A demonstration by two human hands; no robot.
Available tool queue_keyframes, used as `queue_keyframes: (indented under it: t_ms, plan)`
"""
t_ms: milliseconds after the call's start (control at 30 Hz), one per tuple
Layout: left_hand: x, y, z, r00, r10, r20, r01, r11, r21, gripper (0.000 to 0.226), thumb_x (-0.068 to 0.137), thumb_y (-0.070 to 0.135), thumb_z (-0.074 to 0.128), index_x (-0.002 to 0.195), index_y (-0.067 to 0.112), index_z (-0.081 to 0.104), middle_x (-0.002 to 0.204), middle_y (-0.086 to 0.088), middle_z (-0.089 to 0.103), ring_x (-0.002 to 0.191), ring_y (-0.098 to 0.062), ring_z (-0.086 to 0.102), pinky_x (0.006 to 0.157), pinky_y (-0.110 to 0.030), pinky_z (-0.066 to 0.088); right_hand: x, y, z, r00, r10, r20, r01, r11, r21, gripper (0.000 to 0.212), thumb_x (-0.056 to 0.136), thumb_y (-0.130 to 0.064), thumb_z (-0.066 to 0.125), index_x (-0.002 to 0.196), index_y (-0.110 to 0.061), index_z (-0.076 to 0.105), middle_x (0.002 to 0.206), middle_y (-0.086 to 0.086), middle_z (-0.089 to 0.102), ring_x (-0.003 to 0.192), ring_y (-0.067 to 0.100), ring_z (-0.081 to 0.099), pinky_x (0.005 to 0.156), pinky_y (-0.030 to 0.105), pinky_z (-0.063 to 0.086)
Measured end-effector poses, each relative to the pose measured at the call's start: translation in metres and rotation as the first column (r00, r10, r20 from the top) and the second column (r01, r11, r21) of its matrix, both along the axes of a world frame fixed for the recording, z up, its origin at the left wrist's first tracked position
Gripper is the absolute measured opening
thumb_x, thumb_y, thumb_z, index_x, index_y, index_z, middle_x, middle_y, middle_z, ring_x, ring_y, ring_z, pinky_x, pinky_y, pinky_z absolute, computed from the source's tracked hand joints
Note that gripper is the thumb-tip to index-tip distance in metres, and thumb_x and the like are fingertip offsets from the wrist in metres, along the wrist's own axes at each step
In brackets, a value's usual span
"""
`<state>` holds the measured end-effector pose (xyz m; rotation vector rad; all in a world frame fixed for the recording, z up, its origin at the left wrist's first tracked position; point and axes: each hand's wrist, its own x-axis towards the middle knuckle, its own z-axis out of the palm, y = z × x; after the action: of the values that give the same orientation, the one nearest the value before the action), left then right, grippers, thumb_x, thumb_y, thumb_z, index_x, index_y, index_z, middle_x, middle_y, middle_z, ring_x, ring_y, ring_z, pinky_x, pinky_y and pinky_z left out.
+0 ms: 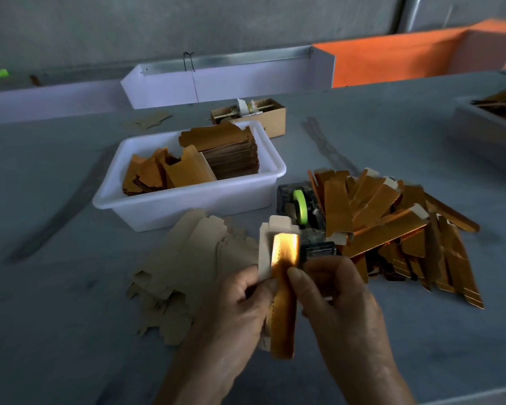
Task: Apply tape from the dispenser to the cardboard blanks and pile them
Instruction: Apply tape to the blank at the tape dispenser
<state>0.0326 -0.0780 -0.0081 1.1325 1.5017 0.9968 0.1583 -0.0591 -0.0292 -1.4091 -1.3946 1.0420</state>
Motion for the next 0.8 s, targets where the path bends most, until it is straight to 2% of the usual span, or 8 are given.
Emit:
queue_keyframes:
  t_ms: [67,167,267,367,500,600,733,800]
  plan:
    - [-0.003,-0.002,0.001,0.999,-0.046,0.02,0.046,0.999,-0.026,0.016,0.092,0.033,0.054,0.09,0.039,0.069,0.087,0.012,0.074,0.083,-0.002,0.068,0.076,-0.024,0.053,0.004,0.003,0.002,0.991,0.018,-0.133,-0.032,0.994,-0.105,0.042,0.062,-0.056,0.057,0.094,-0.029,0.058,0.087,-0.004,0.067,0.084,0.01,0.065,0.075,0.029,0.054]
    - [-0.004,-0.003,0.001,0.997,-0.065,-0.029,0.064,0.998,-0.026,0.013,0.09,0.032,0.058,0.09,0.036,0.07,0.084,0.018,0.073,0.081,0.004,0.066,0.074,-0.019,0.046,0.005,0.002,0.005,0.921,0.081,-0.381,-0.177,0.958,-0.225,0.016,0.077,-0.026,0.063,0.087,-0.014,0.067,0.081,0.007,0.071,0.084,0.023,0.068,0.078,0.035,0.054]
    - [-0.004,-0.001,-0.001,1.0,-0.011,-0.024,0.01,1.0,-0.029,0.005,0.084,0.028,0.068,0.084,0.033,0.07,0.075,0.02,0.071,0.074,0.005,0.066,0.069,-0.017,0.046,0.004,0.002,0.003,0.918,0.039,-0.395,-0.146,0.959,-0.243,0.007,0.082,-0.012,0.064,0.078,-0.015,0.069,0.079,0.014,0.068,0.081,0.03,0.066,0.078,0.042,0.055]
    - [-0.005,0.001,-0.008,0.994,0.046,-0.096,-0.044,0.999,0.027,0.008,0.079,0.029,0.073,0.08,0.029,0.065,0.061,0.021,0.065,0.057,0.007,0.059,0.052,-0.009,0.041,0.003,0.002,0.003,0.918,-0.007,-0.397,-0.11,0.956,-0.272,0.005,0.083,-0.011,0.064,0.085,-0.012,0.067,0.082,0.015,0.069,0.083,0.031,0.067,0.078,0.043,0.056]
    - [0.0,0.0,-0.01,0.981,0.15,-0.126,-0.139,0.986,0.091,0.003,0.08,0.03,0.072,0.079,0.028,0.07,0.07,0.013,0.071,0.065,-0.001,0.066,0.055,-0.014,0.049,0.003,0.003,0.002,0.895,-0.042,-0.443,-0.094,0.955,-0.281,0.013,0.083,-0.011,0.064,0.095,-0.015,0.063,0.082,0.009,0.072,0.078,0.022,0.07,0.07,0.034,0.056]
    - [0.009,-0.003,-0.01,0.946,0.241,-0.218,-0.206,0.963,0.172,0.011,0.082,0.027,0.072,0.076,0.036,0.068,0.068,0.022,0.068,0.065,0.007,0.063,0.051,-0.008,0.046,0.005,0.003,0.003,0.899,-0.045,-0.435,-0.084,0.959,-0.272,0.015,0.081,-0.014,0.065,0.096,-0.018,0.064,0.083,0.008,0.072,0.079,0.021,0.07,0.067,0.031,0.056]
    - [0.021,-0.005,-0.01,0.863,0.329,-0.385,-0.211,0.925,0.318,0.028,0.086,0.031,0.067,0.112,0.041,0.066,0.082,0.018,0.06,0.077,0.002,0.06,0.063,-0.008,0.047,0.005,0.003,0.003,0.9,-0.053,-0.434,-0.067,0.964,-0.256,0.008,0.083,-0.012,0.064,0.085,-0.018,0.07,0.076,0.007,0.072,0.073,0.02,0.07,0.063,0.027,0.055]
    - [0.027,-0.006,-0.007,0.749,0.329,-0.576,-0.107,0.917,0.385,0.036,0.085,0.029,0.068,0.12,0.036,0.064,0.086,0.011,0.05,0.082,-0.005,0.057,0.068,-0.016,0.047,0.004,0.004,0.004,0.901,-0.05,-0.432,-0.062,0.968,-0.242,0.008,0.084,-0.012,0.064,0.084,-0.017,0.07,0.076,0.007,0.071,0.074,0.022,0.07,0.065,0.03,0.055]
